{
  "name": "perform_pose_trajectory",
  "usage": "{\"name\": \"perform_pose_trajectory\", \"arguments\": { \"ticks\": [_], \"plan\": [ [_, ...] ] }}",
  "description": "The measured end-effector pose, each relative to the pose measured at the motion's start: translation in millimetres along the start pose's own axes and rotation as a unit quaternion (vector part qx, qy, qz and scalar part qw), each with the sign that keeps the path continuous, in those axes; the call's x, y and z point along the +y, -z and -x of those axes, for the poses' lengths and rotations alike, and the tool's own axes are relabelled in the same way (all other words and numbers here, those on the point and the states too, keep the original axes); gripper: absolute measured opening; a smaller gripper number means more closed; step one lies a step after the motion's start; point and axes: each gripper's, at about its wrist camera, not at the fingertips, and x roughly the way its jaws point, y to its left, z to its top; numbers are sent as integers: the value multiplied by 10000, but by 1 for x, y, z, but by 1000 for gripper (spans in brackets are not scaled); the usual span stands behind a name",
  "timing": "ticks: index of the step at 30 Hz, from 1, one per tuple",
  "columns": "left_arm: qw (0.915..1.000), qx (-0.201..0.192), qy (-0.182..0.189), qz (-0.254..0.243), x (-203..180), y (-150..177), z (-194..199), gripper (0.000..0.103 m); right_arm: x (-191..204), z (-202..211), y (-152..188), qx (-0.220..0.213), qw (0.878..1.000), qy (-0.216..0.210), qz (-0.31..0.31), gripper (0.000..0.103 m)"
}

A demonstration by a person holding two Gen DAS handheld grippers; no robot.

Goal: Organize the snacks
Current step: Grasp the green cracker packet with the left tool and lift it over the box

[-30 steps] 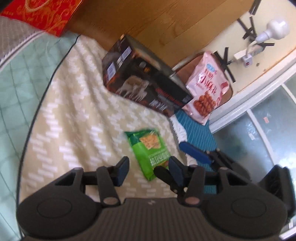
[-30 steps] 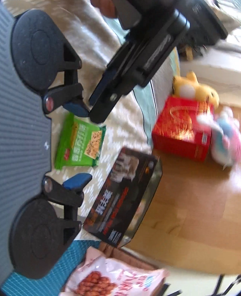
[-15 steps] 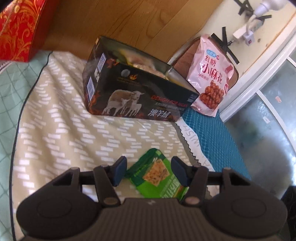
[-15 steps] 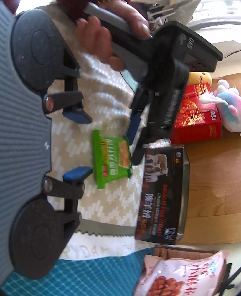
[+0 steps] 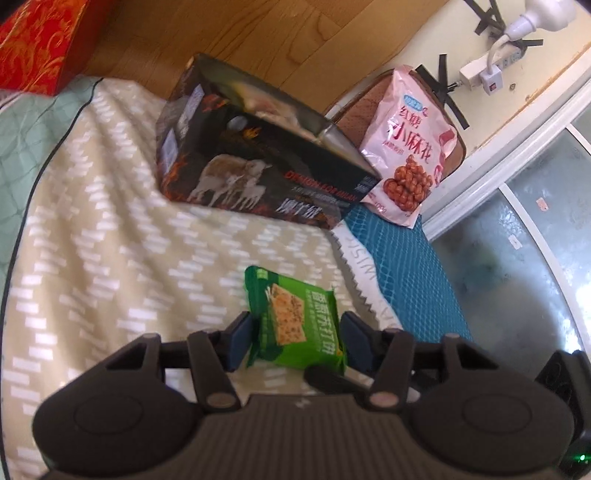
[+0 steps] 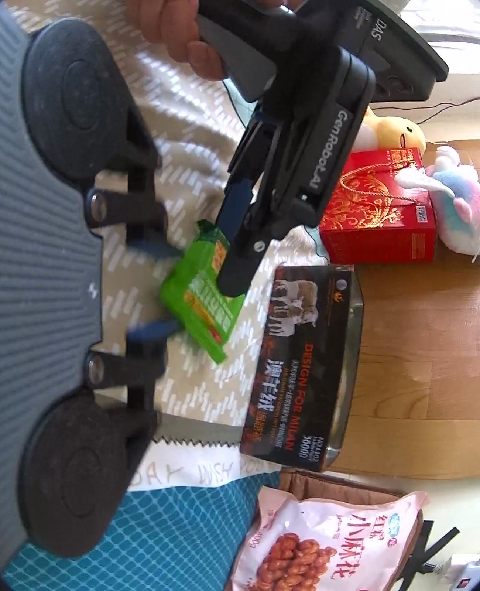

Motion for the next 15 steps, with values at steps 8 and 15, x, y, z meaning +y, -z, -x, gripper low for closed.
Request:
{"name": "perform_pose_trajectory", "arguments": {
  "ticks": [8, 15],
  "plan": [
    [9944, -897, -130, -549, -35, -62, 19, 53, -16, 5, -64, -1113, 9929, 280, 314, 29],
    [9830, -1290, -1115, -686, -25, -110, -8, 57, -35, -52, -107, -1168, 9924, 386, 56, 34]
  ]
}}
